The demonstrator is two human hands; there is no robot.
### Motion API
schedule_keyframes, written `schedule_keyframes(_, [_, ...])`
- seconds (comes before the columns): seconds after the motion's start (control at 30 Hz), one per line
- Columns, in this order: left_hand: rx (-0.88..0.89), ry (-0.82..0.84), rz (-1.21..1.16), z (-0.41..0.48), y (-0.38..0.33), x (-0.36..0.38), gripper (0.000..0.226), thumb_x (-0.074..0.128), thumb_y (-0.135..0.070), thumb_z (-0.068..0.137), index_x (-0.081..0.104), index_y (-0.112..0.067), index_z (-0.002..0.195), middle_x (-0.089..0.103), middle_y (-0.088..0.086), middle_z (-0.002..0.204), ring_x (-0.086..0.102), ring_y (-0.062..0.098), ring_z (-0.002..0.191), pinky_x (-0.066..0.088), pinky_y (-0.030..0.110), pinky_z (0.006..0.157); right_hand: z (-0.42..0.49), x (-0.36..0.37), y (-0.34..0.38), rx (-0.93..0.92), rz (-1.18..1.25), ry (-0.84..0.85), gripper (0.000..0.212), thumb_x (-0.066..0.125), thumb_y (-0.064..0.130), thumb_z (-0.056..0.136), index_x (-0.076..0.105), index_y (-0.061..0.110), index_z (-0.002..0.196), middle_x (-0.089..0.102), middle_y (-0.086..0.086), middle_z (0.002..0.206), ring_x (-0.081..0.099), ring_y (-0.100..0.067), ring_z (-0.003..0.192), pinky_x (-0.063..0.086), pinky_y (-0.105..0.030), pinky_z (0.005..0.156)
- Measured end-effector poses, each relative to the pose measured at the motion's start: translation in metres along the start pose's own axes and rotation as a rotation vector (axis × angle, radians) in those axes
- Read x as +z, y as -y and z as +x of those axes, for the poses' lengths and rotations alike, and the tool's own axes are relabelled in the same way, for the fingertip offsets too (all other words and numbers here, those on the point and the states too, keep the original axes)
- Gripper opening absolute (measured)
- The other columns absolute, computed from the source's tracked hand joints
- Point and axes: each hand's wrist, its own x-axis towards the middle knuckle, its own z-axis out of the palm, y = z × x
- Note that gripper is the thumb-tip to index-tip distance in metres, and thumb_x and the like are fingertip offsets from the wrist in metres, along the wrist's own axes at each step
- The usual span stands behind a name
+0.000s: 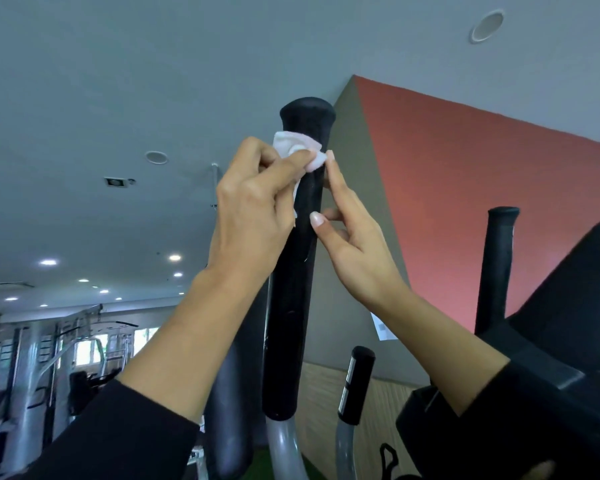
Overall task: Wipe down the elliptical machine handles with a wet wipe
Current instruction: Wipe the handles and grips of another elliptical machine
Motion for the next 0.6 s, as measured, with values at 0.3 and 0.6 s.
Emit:
schedule_keyframes(0.3, [-0.095, -0.034, -0.054, -0.02, 0.003, 0.005, 0.025, 0.063, -0.001, 0.089, 0.072, -0.01, 0.112, 0.053, 0.013, 0.075, 0.042, 0.009, 0.066, 0.038, 0.009, 0.064, -0.001, 0.0, 0.001, 0.005, -0.015, 0.009, 0.067, 0.048, 0.008, 0.098, 0.016, 0.037, 0.15, 0.044, 0.026, 0.123, 0.046, -0.008, 0.086, 0.041, -0.009, 0.082])
schedule_keyframes(0.6, [-0.449, -0.106, -0.22, -0.008, 0.0, 0.009, 0.024, 0.066, -0.022, 0.089, 0.07, -0.023, 0.113, 0.05, -0.009, 0.075, 0.047, -0.001, 0.063, 0.035, 0.006, 0.066, -0.003, 0.002, 0.003, 0.005, -0.014, 0.007, 0.067, 0.048, 0.009, 0.098, 0.017, 0.037, 0.15, 0.042, 0.029, 0.129, 0.051, -0.016, 0.09, 0.041, -0.008, 0.084])
